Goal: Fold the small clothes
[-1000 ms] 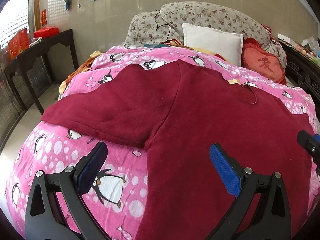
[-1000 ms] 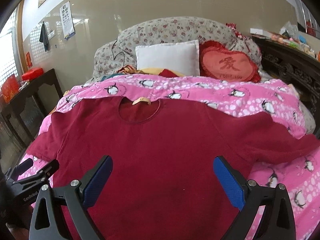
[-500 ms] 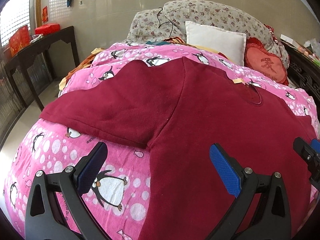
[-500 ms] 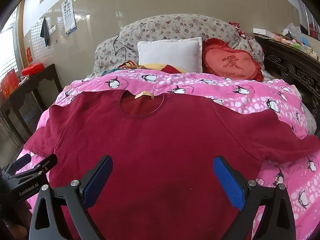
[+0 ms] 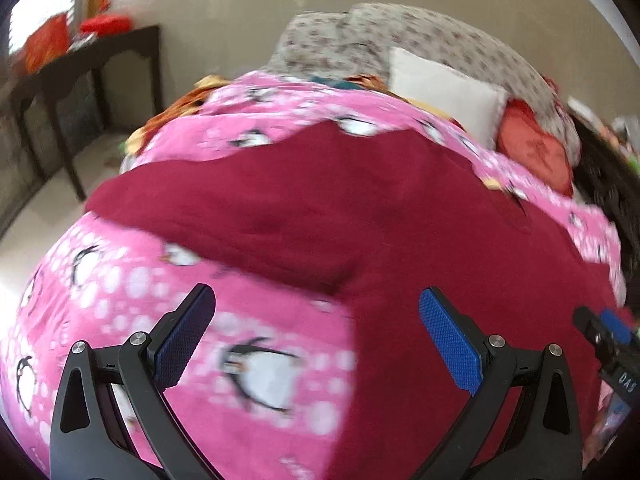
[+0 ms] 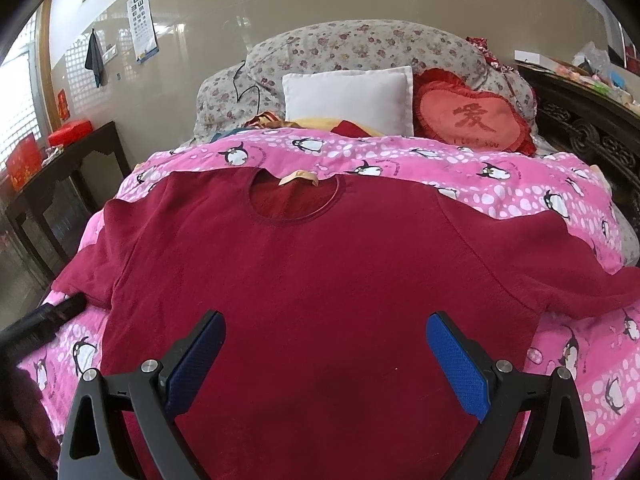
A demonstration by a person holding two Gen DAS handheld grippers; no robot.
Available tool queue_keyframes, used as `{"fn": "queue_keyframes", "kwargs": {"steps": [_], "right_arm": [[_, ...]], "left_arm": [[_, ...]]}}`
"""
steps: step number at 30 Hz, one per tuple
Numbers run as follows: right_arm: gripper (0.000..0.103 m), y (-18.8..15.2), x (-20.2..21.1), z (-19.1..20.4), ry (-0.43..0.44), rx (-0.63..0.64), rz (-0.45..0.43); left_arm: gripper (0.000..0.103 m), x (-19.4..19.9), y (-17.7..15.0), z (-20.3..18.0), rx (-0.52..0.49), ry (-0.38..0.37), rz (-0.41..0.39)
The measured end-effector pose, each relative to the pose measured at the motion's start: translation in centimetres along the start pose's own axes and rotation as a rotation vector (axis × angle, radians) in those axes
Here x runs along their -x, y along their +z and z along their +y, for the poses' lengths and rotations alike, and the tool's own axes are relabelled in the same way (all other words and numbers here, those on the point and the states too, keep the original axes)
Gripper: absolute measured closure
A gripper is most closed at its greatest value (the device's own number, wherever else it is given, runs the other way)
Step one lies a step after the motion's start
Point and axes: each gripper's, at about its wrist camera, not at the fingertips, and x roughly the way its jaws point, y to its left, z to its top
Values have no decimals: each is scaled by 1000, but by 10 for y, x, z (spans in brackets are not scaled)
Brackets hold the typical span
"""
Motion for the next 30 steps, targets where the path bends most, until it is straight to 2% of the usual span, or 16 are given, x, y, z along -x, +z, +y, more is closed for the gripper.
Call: {"fn": "queue_keyframes", "kwargs": {"steps": [5, 9, 13, 17, 18, 19, 20, 21, 22, 23, 24, 25, 28, 30], "right_arm": [[3, -2, -2, 3, 28, -11, 23], [3, -4, -7, 8, 41, -4, 42], [3, -6, -11, 14, 51, 8, 60], [3, -8, -14, 19, 55, 17, 73], [3, -8, -14, 19, 56, 17, 75], [3, -8, -14, 19, 58, 13, 82], [3, -8, -15, 19, 58, 12, 82], [3, -8, -17, 18, 59, 10, 85], [3, -8, -18, 17, 61, 7, 89], [3, -9, -18, 17, 64, 4, 93], [3, -9, -19, 16, 67, 2, 95], [3, -9, -19, 16, 70, 1, 93], [3, -7, -16, 12, 78, -9, 81], [3, -3, -10, 7, 78, -25, 61]], "left_arm": [[0, -6, 16, 82, 225, -11, 23], [3, -18, 29, 140, 416, -59, 13], [6, -46, 47, 173, 521, -111, 54], [9, -78, 50, 196, 626, -165, 90], [14, -81, 50, 199, 645, -173, 80], [27, -81, 51, 203, 658, -176, 60], [35, -82, 53, 207, 665, -180, 40], [53, -86, 56, 208, 666, -190, 46], [79, -90, 58, 210, 669, -208, 59], [91, -93, 60, 212, 684, -250, 77], [95, -90, 61, 211, 693, -279, 74], [95, -83, 64, 207, 684, -297, 55], [95, -37, 85, 167, 535, -322, -48], [95, -6, 96, 127, 442, -408, -92]]}}
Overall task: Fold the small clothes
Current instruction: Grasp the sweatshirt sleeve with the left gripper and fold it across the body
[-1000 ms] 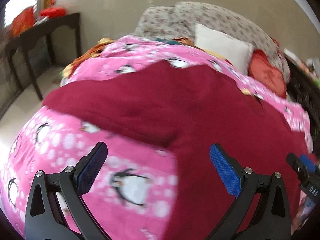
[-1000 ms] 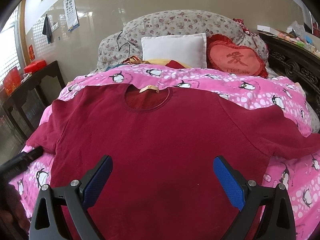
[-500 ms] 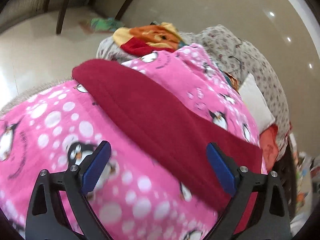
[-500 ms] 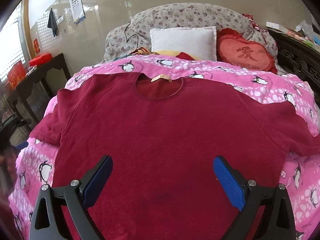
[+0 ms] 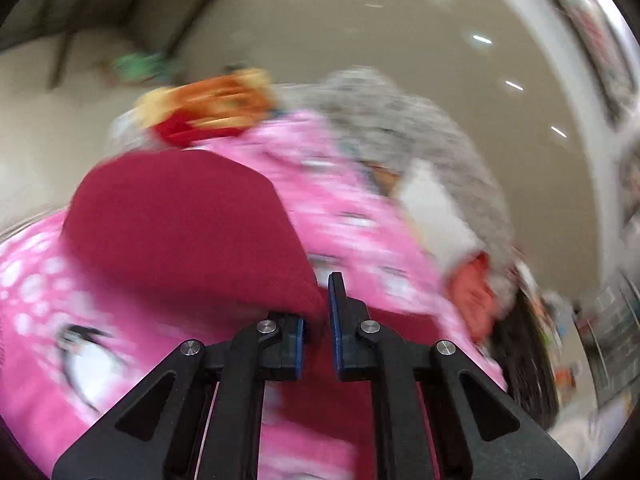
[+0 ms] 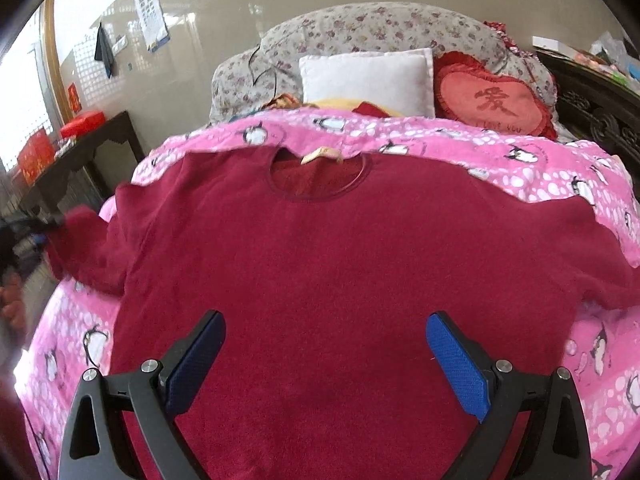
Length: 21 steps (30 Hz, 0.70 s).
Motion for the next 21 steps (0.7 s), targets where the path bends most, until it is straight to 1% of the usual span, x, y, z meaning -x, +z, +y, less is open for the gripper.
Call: {"fn": "queue_keyframes", "kwargs": {"steps": [2, 3, 4, 7, 8, 9, 10, 11, 13, 15, 16, 17, 18, 19, 20, 21], "right_arm": [[3, 4, 10, -8, -6, -25, -26], [3, 6, 16, -13, -7, -39, -39], [3, 8, 22, -18, -8, -56, -53], [3, 12, 42, -41, -12, -119, -93], [3, 13, 49, -52, -15, -148, -108], [3, 14, 53, -60, -17, -170, -115], [3, 16, 57, -67, -19, -191, -119], [3, 17, 62, -79, -28, -220, -127], [3, 17, 69, -92, -37, -255, -137], [3, 17, 73, -106, -50, -277, -135], [3, 17, 75, -111, -53, -281, -134], [3, 18, 77, -115, -61, -280, -135], [3, 18, 77, -117, -70, -275, -135], [3, 19, 77, -118, -72, -267, -134], [3, 20, 76, -116, -68, -252, -130], [3, 20, 75, -115, -62, -240, -128]], "left_arm": [[95, 8, -11, -56, -89, -99, 5], [95, 8, -16, -76, -119, -136, 15], [95, 7, -28, -106, -169, -192, 40], [95, -6, -66, -163, -273, -279, 120], [95, -19, -89, -184, -314, -311, 169], [95, -28, -105, -194, -341, -319, 199], [95, -43, -127, -206, -379, -322, 243], [95, -53, -140, -209, -398, -322, 271], [94, -86, -183, -219, -466, -330, 396], [94, -104, -209, -222, -533, -299, 477], [94, -109, -218, -221, -568, -275, 502], [93, -108, -220, -218, -584, -271, 513], [83, -106, -218, -217, -583, -276, 519], [68, -97, -213, -213, -567, -299, 532], [59, -93, -209, -211, -555, -314, 538], [40, -77, -201, -206, -545, -340, 529]]}}
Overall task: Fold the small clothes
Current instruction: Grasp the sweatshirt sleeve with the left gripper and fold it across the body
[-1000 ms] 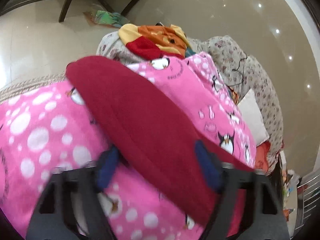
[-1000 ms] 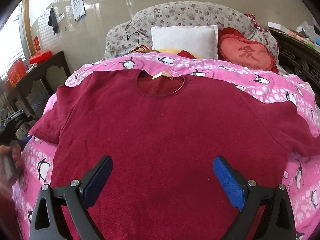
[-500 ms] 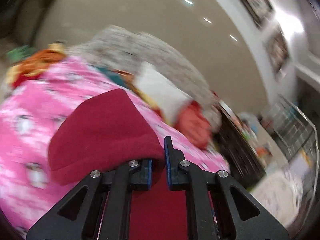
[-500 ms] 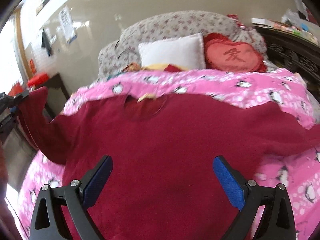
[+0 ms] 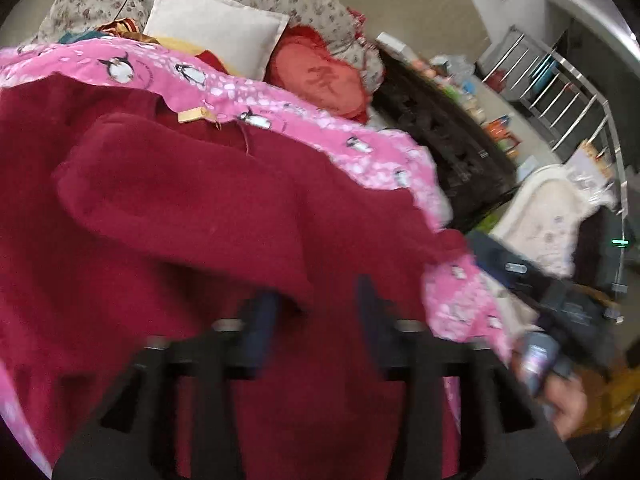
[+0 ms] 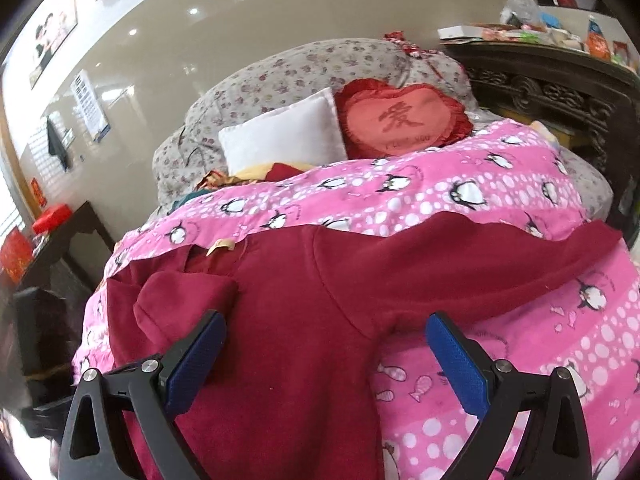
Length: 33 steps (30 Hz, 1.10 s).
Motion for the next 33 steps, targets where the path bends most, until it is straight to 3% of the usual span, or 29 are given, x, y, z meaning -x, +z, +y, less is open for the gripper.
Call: {"fn": "queue_keyframes", "kwargs": {"steps": [1, 3, 5, 6, 8, 10, 12, 16, 17, 18, 19, 20, 22, 23, 25, 29, 33], "right_arm": [[3, 0, -3, 4, 10, 18, 7], [3, -3, -8, 19, 37, 71, 28], [3, -8, -15, 40, 100, 140, 49], [3, -10, -19, 50, 133, 170, 63], [3, -17, -30, 82, 200, 246, 107], [3, -23, -39, 109, 226, 320, 129], [4, -29, -50, 142, 215, 426, 134], [9, -38, -84, 186, 108, 603, 125], [18, -41, -97, 193, 90, 639, 146], [37, -44, -111, 198, 87, 669, 175], [49, -47, -119, 200, 85, 682, 197], [65, -48, -132, 200, 75, 689, 217], [75, -40, -135, 191, 107, 650, 207], [85, -31, -128, 182, 157, 592, 193], [87, -12, -110, 164, 186, 510, 136], [87, 27, -66, 98, 67, 381, -30], [86, 26, -68, 43, -65, 318, 19]], "left_arm": [[25, 12, -3, 1, -12, -6, -17], [20, 50, -13, 2, -64, 42, -85], [20, 71, -20, 13, -100, 132, -121], [20, 83, -25, 19, -124, 217, -140], [20, 89, -27, 33, -145, 351, -152], [20, 85, -31, 44, -146, 432, -140], [20, 79, -37, 61, -127, 505, -120], [20, 66, -45, 81, -100, 549, -94], [20, 64, -47, 83, -94, 552, -92], [20, 61, -47, 86, -89, 554, -90], [20, 61, -48, 88, -87, 557, -88], [20, 56, -47, 88, -86, 560, -85], [20, 54, -46, 88, -87, 564, -83], [20, 56, -47, 88, -90, 564, -87], [20, 60, -48, 87, -98, 576, -98], [20, 58, -49, 95, -75, 601, -95], [20, 50, -54, 109, -16, 581, -66]]}}
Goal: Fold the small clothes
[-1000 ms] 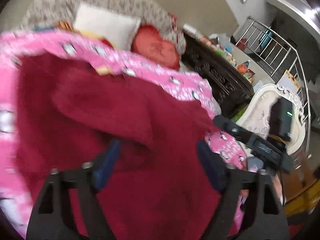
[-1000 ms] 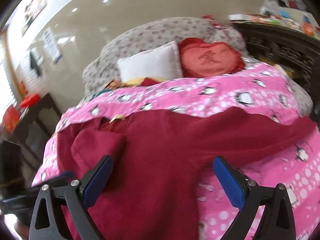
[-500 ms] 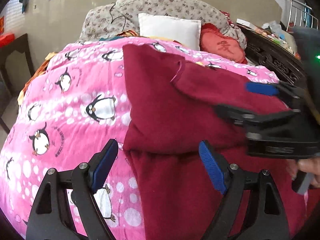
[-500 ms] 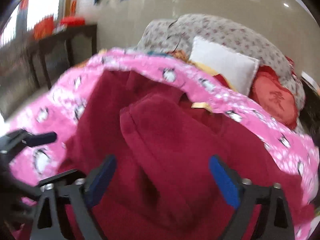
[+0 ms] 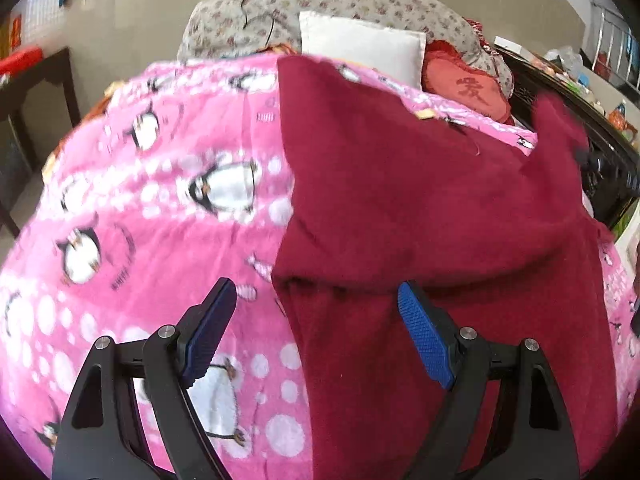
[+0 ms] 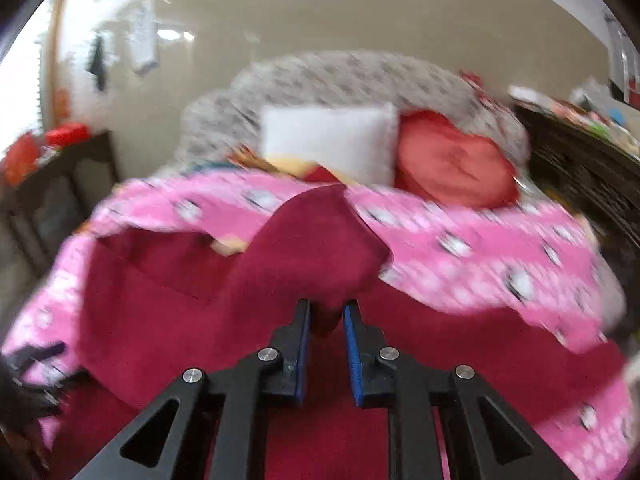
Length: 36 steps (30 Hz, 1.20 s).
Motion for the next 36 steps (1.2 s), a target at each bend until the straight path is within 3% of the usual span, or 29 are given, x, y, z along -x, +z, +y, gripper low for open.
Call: {"fn": "queue_keyframes", "kwargs": {"steps": [1, 3, 5, 7, 10, 12, 14, 15, 17, 20, 21, 22, 24, 25, 28, 31, 33, 36], "right_arm": [[85, -9, -8, -10, -8, -12, 48], [69, -26, -24, -27, -17, -32, 171], [61, -31, -10, -42, -23, -71, 153], [56, -25, 18, -46, -75, -96, 74], [52, -5, 34, -34, -19, -93, -3], [52, 9, 27, -15, 29, -34, 20], [52, 19, 15, -10, -35, -15, 25], [51, 20, 15, -15, -56, -32, 13], [38, 24, 5, -39, -58, -115, -16], [34, 16, -28, -67, -47, -197, 75], [36, 11, -33, -69, -31, -205, 99], [55, 4, -41, -73, 0, -213, 127], [85, -6, -49, -74, 130, -256, 148], [94, -10, -42, -73, 153, -265, 126], [96, -10, -3, -67, 118, -205, 21], [96, -14, 30, -71, 97, -195, 0], [96, -17, 29, -73, 13, -159, 51], [92, -25, 11, -77, -216, -105, 162]], "left_arm": [[20, -2, -2, 1, 6, -3, 7], [20, -1, -3, 2, 7, -1, 2], [20, 4, -3, 5, 13, -1, -15], [20, 7, -3, 9, 28, 5, -28], [20, 6, -4, 18, 62, 0, -31], [20, 4, -6, 21, 72, -9, -24], [20, 4, -7, 21, 73, -13, -25], [20, 4, -8, 22, 75, -17, -27], [20, 4, -8, 23, 80, -27, -29], [20, 2, -8, 23, 82, -28, -25], [20, 1, -8, 22, 78, -25, -25], [20, 1, -8, 22, 76, -23, -26], [20, 2, -8, 22, 75, -24, -29], [20, 2, -8, 23, 80, -30, -30], [20, 3, -8, 24, 92, -42, -29], [20, 3, -8, 24, 92, -43, -31], [20, 4, -8, 24, 93, -45, -33], [20, 6, -8, 27, 102, -58, -38]]}}
